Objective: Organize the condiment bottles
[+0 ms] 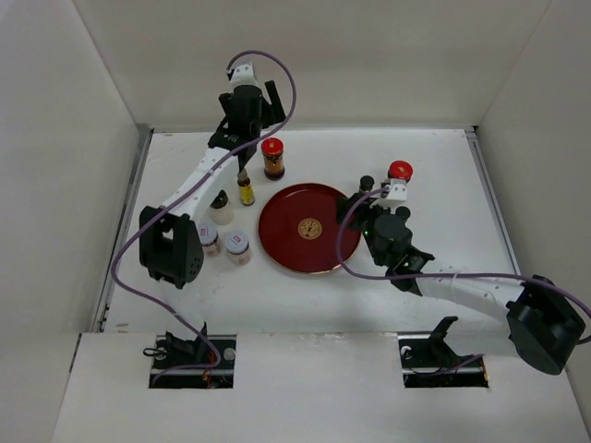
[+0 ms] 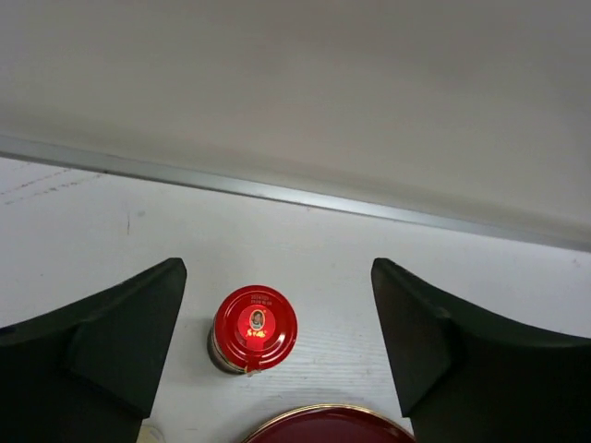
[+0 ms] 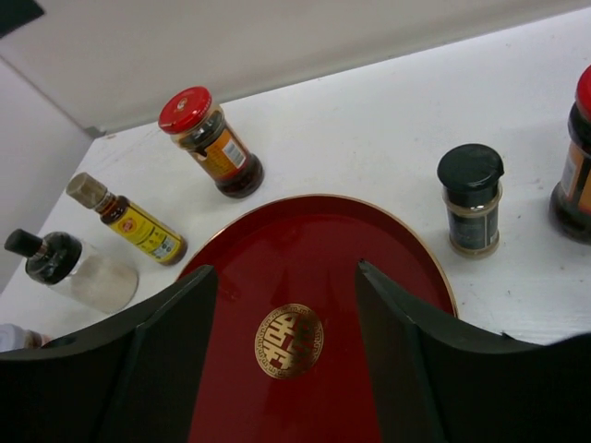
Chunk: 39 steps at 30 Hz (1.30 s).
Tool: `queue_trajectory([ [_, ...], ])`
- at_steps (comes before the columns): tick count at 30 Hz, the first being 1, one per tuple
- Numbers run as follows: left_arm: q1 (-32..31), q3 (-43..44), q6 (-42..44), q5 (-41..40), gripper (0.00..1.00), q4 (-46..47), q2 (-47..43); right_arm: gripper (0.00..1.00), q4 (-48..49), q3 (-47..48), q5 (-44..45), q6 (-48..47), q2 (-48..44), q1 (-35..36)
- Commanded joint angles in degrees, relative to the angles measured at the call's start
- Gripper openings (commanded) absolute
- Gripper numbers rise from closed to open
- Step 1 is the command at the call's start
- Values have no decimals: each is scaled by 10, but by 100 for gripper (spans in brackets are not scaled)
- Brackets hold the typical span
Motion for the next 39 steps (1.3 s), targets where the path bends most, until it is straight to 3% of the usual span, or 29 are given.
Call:
queue_trajectory([
  [1,2,59,27,42,86,-70,45,72,17,6,-26,8,10,-5],
  [10,3,81,40,36,91,-111,112,85,17,4,-25,13,19,-16],
  [28,-10,66,57,29,87,-114,155,86,17,7,-41,19,26,-20],
  [35,-12,77,56,30,70,-117,171,86,15,3,-41,21,18,-23],
  [39,-12,96,57,29,49,-118,176,86,17,1,-39,17,9,-23],
])
